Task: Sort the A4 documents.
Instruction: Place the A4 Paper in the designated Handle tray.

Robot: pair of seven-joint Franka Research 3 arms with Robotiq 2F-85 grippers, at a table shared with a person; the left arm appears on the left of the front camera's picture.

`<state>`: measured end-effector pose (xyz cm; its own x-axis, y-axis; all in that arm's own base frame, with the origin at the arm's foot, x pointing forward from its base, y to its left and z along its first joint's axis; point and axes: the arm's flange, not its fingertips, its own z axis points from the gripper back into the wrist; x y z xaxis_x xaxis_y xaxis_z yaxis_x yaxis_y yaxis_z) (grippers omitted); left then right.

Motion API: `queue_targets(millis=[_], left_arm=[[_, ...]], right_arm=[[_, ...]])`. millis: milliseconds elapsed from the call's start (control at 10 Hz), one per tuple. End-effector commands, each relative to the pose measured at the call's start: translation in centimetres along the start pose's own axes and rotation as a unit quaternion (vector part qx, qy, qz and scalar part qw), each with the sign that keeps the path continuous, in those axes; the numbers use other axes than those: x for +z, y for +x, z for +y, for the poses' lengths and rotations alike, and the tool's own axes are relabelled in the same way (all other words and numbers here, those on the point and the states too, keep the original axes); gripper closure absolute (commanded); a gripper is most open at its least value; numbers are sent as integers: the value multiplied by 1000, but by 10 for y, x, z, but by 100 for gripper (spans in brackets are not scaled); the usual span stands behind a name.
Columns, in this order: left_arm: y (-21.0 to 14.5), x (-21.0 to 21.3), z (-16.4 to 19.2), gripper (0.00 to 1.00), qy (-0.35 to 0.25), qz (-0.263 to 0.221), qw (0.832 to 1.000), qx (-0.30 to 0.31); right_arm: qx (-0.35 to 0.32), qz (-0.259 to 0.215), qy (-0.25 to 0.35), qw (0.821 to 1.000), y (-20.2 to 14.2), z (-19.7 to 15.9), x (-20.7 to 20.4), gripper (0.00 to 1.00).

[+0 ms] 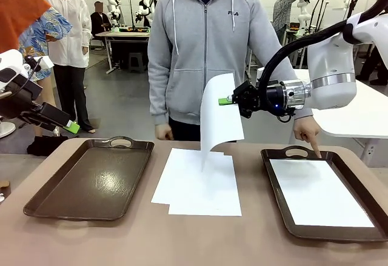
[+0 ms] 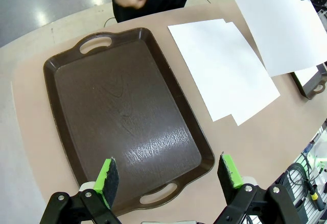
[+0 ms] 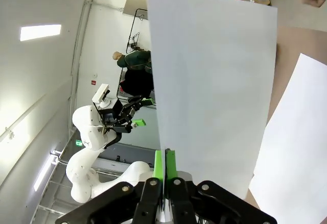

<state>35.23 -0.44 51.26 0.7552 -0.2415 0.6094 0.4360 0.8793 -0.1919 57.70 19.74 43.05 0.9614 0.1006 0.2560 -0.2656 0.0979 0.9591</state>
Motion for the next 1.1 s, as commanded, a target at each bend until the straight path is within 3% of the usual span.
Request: queue_targets(millis=[0, 800, 1000], left_arm=[[-1, -1, 1, 0, -4, 0, 1000, 2], [-1, -1, 1, 0, -4, 0, 1000, 2], [-1, -1, 1, 0, -4, 0, 1000, 2]], right_arm=[[1, -5, -4, 1000, 1, 1, -1, 100], [0, 0, 0, 1000, 0, 0, 0, 99], [16, -6, -41, 999, -22, 26, 22, 99]])
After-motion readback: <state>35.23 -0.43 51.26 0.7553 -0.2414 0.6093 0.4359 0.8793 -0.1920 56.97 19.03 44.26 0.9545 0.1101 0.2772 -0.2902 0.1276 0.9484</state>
